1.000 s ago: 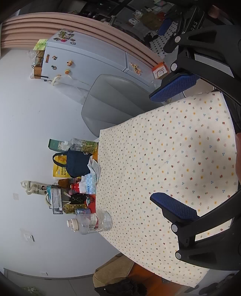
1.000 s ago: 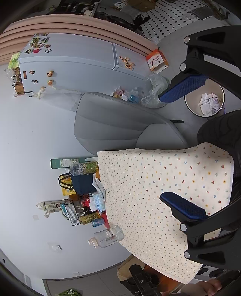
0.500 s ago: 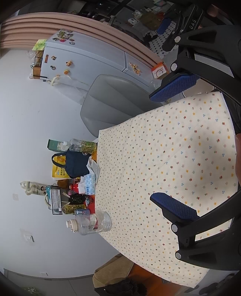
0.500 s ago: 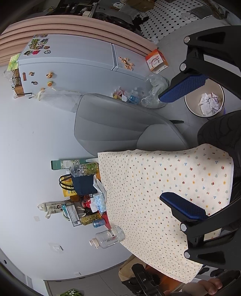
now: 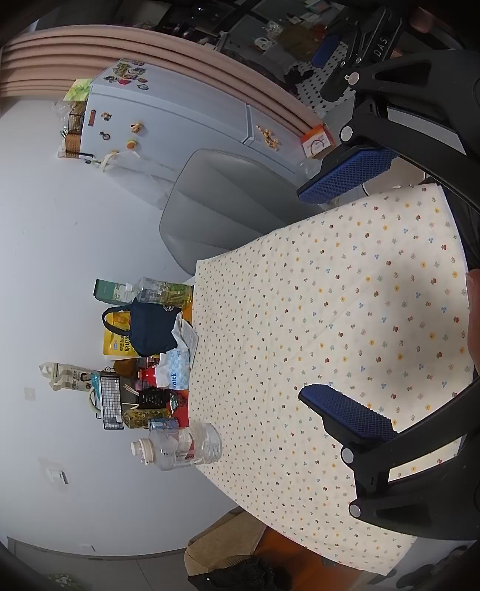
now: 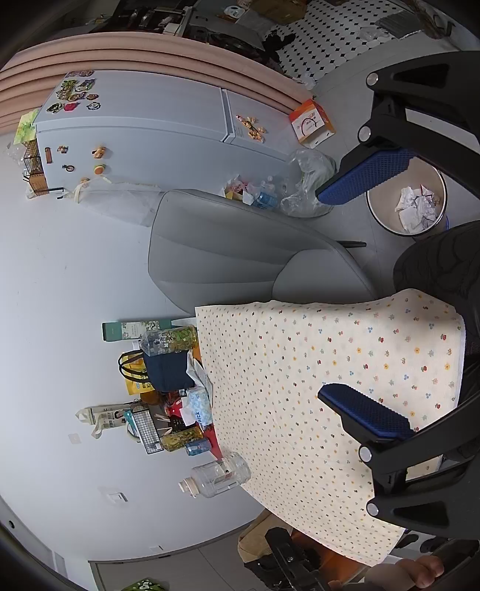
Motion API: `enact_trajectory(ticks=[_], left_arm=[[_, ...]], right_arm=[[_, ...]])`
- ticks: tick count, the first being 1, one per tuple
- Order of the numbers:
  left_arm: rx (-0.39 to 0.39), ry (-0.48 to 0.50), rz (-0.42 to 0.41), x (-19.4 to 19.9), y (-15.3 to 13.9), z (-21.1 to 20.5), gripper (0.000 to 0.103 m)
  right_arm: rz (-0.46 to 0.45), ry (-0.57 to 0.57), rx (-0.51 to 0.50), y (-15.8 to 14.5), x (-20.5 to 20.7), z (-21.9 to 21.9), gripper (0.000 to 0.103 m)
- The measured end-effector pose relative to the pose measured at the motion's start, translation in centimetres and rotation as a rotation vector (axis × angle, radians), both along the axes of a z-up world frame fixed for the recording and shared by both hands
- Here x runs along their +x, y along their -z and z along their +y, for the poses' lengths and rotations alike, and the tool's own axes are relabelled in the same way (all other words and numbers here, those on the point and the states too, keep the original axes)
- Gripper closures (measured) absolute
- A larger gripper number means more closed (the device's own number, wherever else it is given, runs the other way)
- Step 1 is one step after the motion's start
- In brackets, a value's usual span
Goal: Collect trash
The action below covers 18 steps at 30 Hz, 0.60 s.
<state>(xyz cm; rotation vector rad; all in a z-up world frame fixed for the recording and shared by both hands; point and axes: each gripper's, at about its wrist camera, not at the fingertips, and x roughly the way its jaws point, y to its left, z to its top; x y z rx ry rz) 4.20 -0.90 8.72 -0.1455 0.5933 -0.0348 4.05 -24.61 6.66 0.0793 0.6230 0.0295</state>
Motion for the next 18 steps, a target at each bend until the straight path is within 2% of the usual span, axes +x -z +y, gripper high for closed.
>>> enact_trajectory(ticks=[18], left_arm=[[0.002, 0.005, -0.003, -0.04, -0.04, -0.12, 0.006]], right_arm=[[-0.003, 0.005, 0.002, -0.15, -0.05, 0.06, 0.008]])
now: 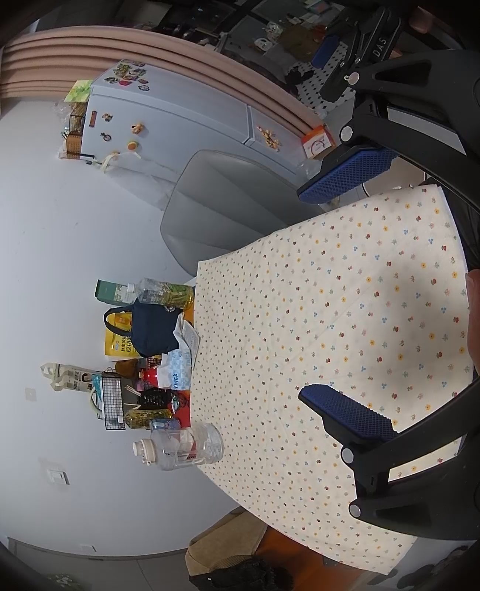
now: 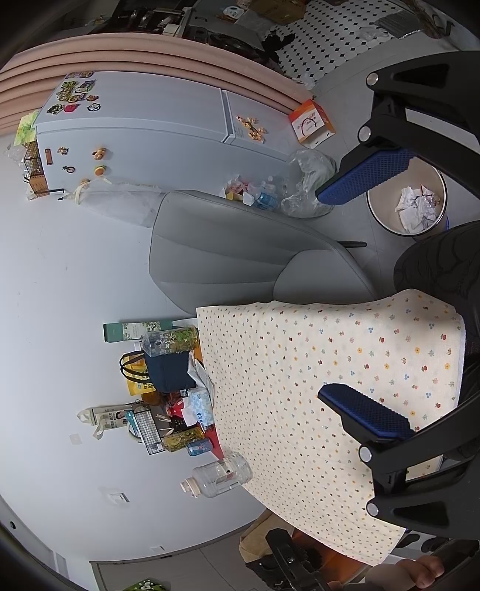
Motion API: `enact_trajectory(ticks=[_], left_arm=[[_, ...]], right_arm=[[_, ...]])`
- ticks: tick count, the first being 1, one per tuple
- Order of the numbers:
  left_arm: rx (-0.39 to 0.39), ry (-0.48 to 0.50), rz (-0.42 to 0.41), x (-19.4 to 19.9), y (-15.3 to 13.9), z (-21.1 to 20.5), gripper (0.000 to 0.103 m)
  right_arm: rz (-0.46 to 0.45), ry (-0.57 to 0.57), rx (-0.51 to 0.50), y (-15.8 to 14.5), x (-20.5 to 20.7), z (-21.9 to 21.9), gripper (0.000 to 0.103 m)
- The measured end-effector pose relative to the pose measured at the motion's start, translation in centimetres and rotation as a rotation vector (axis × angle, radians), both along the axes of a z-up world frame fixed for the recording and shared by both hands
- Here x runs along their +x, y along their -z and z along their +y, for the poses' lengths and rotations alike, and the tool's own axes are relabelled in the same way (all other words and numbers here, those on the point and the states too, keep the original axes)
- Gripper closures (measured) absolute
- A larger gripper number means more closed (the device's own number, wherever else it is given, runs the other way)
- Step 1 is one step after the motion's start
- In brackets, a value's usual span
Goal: Collect trash
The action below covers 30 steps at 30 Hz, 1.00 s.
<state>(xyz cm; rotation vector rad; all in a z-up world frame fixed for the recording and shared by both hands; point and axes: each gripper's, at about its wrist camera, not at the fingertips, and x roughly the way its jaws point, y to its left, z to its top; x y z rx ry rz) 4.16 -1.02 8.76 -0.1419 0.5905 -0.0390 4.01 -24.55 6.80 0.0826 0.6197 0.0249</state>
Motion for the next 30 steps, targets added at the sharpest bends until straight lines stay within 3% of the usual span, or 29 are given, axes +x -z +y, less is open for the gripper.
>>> enact_trajectory(ticks=[30], left_arm=[[-0.001, 0.009, 0.014, 0.36, 0.14, -0.01, 0.006]], right_arm=[[0.004, 0.007, 0.003, -0.12, -0.03, -0.12, 0.008]])
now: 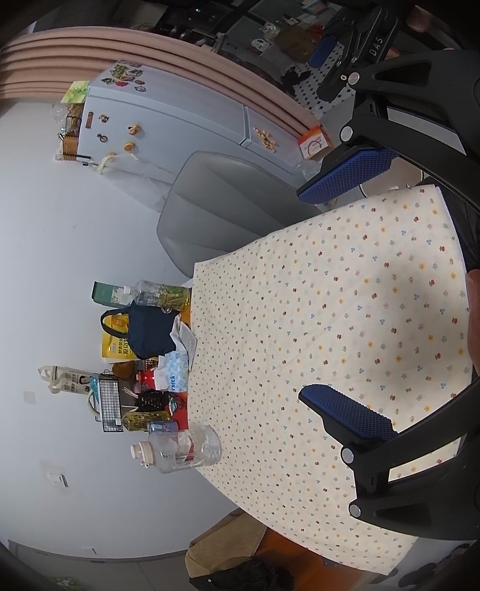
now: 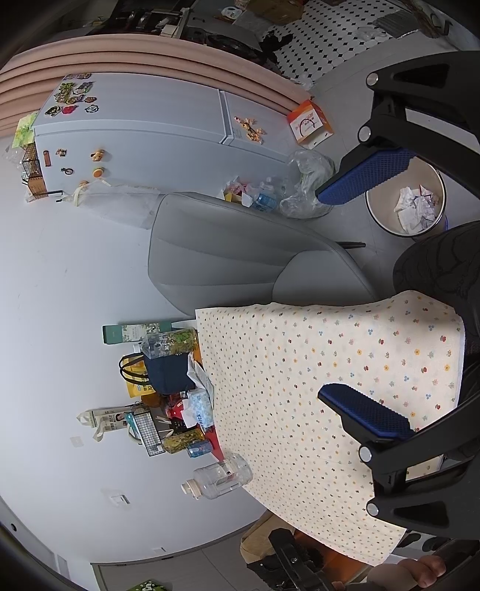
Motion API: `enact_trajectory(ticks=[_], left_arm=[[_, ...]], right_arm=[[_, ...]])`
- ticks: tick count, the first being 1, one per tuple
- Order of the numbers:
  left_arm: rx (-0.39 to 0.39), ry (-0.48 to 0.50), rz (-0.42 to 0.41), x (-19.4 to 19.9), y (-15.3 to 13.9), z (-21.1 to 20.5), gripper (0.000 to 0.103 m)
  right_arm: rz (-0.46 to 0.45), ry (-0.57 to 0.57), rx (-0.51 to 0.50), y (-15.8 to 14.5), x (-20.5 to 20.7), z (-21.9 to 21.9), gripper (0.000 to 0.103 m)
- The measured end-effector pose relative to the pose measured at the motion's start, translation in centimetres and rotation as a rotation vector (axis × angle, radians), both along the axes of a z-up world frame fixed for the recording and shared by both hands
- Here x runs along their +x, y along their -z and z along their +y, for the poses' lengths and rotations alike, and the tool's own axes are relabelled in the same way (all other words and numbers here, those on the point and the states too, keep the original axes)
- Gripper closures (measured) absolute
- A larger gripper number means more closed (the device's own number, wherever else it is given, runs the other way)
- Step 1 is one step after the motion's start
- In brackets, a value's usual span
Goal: Collect trash
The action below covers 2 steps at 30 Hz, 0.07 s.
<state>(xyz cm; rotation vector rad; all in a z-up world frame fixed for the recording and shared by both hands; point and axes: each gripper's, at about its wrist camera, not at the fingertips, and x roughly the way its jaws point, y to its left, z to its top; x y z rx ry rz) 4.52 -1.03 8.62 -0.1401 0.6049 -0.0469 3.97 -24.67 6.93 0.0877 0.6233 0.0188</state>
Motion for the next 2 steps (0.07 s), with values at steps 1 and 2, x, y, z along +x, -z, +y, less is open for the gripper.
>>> enact_trajectory(ticks=[1, 2], left_arm=[[-0.001, 0.0, 0.001, 0.04, 0.05, 0.08, 0.006], [-0.003, -0.003, 0.002, 0.08, 0.12, 0.18, 0.006]], right_arm=[[0.002, 0.001, -0.001, 0.09, 0.04, 0.03, 0.008], [0.005, 0.002, -0.001, 0.17, 0.09, 0.06, 0.008]])
